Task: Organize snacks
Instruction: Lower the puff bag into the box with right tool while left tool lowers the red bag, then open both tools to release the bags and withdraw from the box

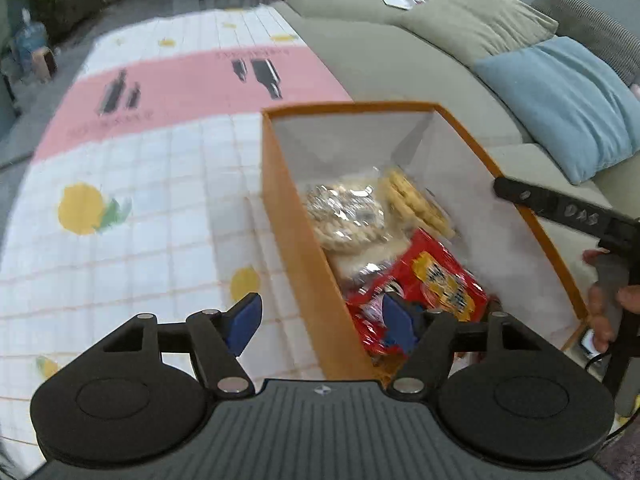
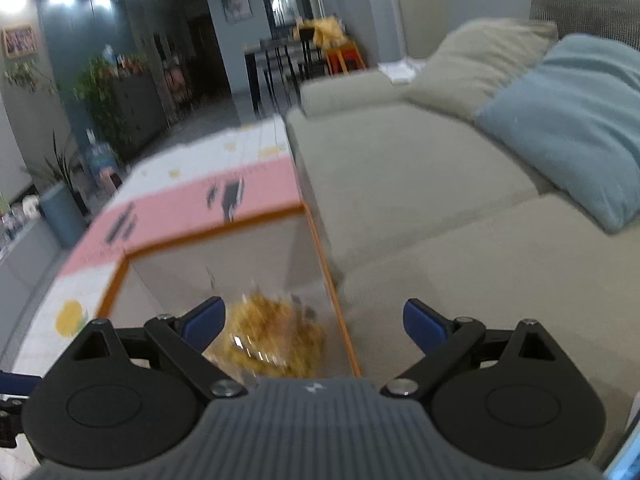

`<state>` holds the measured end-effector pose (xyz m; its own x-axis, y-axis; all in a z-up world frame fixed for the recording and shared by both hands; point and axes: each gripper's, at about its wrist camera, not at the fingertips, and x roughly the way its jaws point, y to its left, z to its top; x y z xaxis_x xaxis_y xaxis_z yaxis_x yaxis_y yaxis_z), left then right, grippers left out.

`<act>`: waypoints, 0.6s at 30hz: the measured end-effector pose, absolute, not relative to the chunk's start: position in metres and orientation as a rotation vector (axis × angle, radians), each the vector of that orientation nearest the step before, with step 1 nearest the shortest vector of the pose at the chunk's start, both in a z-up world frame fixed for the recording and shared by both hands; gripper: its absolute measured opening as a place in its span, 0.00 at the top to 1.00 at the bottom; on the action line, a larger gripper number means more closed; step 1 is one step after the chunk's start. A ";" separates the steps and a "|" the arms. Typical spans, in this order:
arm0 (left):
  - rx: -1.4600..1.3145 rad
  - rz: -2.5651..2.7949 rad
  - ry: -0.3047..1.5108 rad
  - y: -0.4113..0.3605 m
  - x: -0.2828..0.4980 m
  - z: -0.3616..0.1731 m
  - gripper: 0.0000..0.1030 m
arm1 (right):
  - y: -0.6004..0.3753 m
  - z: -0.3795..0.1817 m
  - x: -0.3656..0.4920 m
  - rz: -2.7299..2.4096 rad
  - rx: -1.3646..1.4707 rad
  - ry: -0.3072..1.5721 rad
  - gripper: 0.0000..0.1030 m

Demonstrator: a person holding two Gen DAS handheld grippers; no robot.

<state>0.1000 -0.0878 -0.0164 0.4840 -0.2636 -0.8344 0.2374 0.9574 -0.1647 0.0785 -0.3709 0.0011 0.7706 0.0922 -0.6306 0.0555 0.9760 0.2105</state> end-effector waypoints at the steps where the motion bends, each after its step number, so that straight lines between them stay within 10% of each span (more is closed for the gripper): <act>1: -0.028 -0.330 1.024 -0.089 0.099 -0.019 0.21 | -0.371 -0.002 0.080 0.024 0.220 0.716 0.10; 6: -0.016 -0.333 1.063 -0.097 0.102 -0.032 0.27 | -0.372 -0.024 0.089 0.006 0.239 0.862 0.20; 11: -0.046 -0.361 1.068 -0.092 0.102 -0.040 0.49 | -0.360 -0.032 0.092 0.023 0.147 0.901 0.59; 12: -0.049 -0.355 1.068 -0.091 0.101 -0.042 0.62 | -0.354 -0.033 0.093 0.006 0.090 0.906 0.62; 18: -0.073 -0.373 1.055 -0.083 0.096 -0.043 0.63 | -0.356 -0.034 0.093 -0.010 0.105 0.903 0.69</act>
